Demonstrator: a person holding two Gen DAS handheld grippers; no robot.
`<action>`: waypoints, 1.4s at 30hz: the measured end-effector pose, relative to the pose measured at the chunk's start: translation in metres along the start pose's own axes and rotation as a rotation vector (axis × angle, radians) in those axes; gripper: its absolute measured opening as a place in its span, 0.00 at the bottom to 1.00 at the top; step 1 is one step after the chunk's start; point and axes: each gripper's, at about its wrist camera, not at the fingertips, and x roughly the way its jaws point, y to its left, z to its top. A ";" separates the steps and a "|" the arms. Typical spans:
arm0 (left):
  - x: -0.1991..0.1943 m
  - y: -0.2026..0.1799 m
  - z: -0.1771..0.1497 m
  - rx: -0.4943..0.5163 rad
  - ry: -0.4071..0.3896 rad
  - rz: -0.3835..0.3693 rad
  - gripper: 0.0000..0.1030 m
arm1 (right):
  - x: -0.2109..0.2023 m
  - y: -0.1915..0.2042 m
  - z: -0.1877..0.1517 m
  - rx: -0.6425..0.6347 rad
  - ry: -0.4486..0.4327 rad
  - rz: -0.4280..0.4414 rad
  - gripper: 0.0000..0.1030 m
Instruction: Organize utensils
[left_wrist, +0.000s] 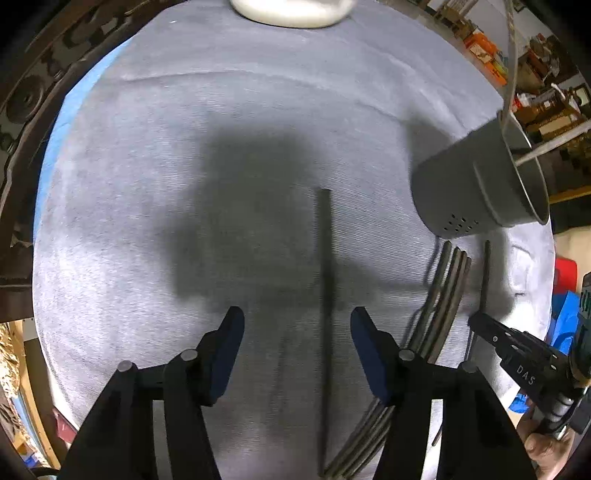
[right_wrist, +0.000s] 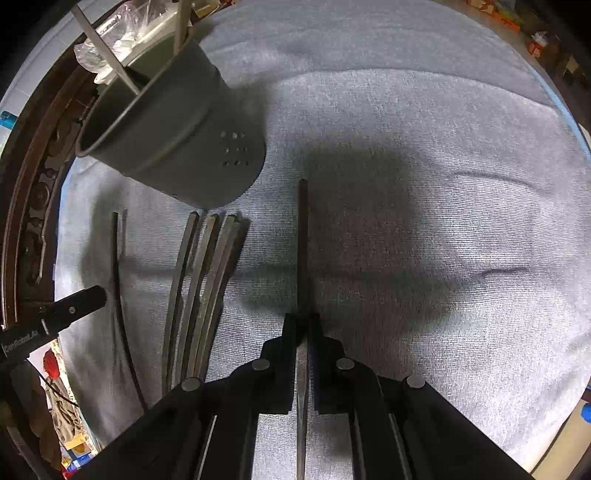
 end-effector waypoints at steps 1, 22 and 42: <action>0.003 -0.006 0.001 0.006 0.009 0.002 0.54 | 0.000 -0.002 0.001 0.002 -0.001 0.005 0.08; 0.043 -0.040 0.062 0.093 0.242 0.007 0.06 | 0.004 0.017 0.010 -0.059 0.097 -0.057 0.08; 0.033 -0.006 0.067 0.138 0.187 -0.047 0.06 | -0.010 -0.003 -0.012 0.050 0.067 0.001 0.07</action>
